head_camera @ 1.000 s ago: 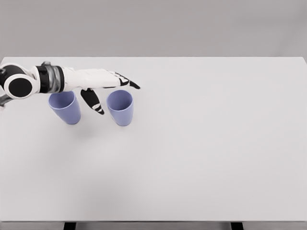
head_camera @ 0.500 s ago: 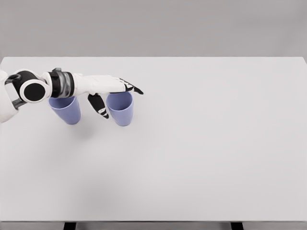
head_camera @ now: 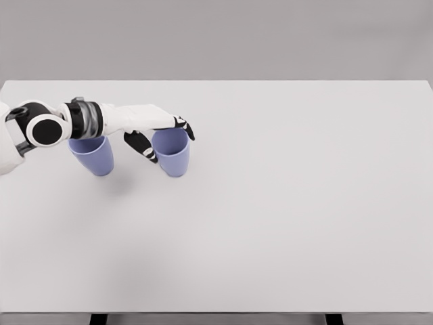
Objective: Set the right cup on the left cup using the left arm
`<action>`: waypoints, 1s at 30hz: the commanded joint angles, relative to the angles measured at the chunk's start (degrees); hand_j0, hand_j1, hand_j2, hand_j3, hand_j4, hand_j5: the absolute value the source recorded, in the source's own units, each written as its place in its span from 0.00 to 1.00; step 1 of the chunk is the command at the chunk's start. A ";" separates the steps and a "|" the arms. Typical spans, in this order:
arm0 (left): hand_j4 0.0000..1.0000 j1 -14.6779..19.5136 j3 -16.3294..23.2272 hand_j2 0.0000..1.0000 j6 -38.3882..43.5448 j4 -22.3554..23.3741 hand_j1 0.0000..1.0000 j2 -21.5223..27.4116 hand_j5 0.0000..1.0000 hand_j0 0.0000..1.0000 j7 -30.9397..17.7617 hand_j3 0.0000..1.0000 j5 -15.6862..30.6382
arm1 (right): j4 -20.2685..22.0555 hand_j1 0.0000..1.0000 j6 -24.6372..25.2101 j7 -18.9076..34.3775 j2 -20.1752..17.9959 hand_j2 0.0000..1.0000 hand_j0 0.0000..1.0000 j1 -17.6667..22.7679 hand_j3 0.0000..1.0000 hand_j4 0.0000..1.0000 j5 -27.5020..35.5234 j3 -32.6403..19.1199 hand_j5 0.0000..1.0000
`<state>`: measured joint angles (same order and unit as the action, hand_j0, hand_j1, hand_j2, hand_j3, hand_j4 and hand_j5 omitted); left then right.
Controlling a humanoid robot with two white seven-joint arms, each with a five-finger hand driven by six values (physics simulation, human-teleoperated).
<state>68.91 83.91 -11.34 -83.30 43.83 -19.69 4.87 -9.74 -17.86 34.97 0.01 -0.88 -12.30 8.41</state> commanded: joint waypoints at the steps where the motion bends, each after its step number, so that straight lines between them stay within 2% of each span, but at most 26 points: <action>1: 0.54 0.00 -0.15 0.54 -0.17 -0.54 0.54 0.20 0.54 0.54 0.00 0.54 0.31 | 0.07 1.00 -0.07 0.03 -0.01 1.00 1.00 0.00 1.00 1.00 -0.09 0.03 1.00; 5: 0.53 0.97 -0.24 0.53 -0.61 -2.39 0.53 2.40 0.53 0.53 -0.09 0.53 1.02 | -0.02 1.00 -0.07 0.03 -0.01 1.00 1.00 0.00 1.00 1.00 -0.09 0.03 1.00; 10: 0.53 6.24 -0.24 0.53 -0.61 -6.78 0.53 8.99 0.53 0.53 -0.09 0.53 3.65 | -0.02 1.00 -0.07 0.03 -0.01 1.00 1.00 0.00 1.00 1.00 -0.09 0.02 1.00; 15: 0.53 8.08 -0.24 0.53 -1.49 -7.57 0.53 10.75 0.53 0.53 -0.35 0.53 5.06 | -0.02 1.00 -0.07 0.03 -0.01 1.00 1.00 0.00 1.00 1.00 -0.09 0.03 1.00; 17: 0.53 8.96 -0.33 0.53 -1.40 -8.54 0.53 11.36 0.53 0.53 -0.35 0.53 7.08 | -0.02 1.00 -0.07 0.03 -0.01 1.00 1.00 0.00 1.00 1.00 -0.09 0.03 1.00; 25: 0.53 9.14 -4.10 0.53 -1.32 -9.24 0.53 15.32 0.53 0.53 -0.53 0.53 15.52 | -0.02 1.00 -0.07 0.03 -0.01 1.00 1.00 0.00 1.00 1.00 -0.09 -0.06 1.00; 30: 0.54 9.05 -4.55 0.54 -1.32 -9.24 0.54 18.66 0.54 0.54 -0.53 0.54 18.68 | -0.02 1.00 -0.07 0.03 -0.01 1.00 1.00 0.00 1.00 1.00 -0.09 0.03 1.00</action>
<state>77.96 79.75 -12.71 -92.53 61.16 -20.23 22.01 -9.74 -17.86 34.97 0.01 -0.88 -12.31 8.42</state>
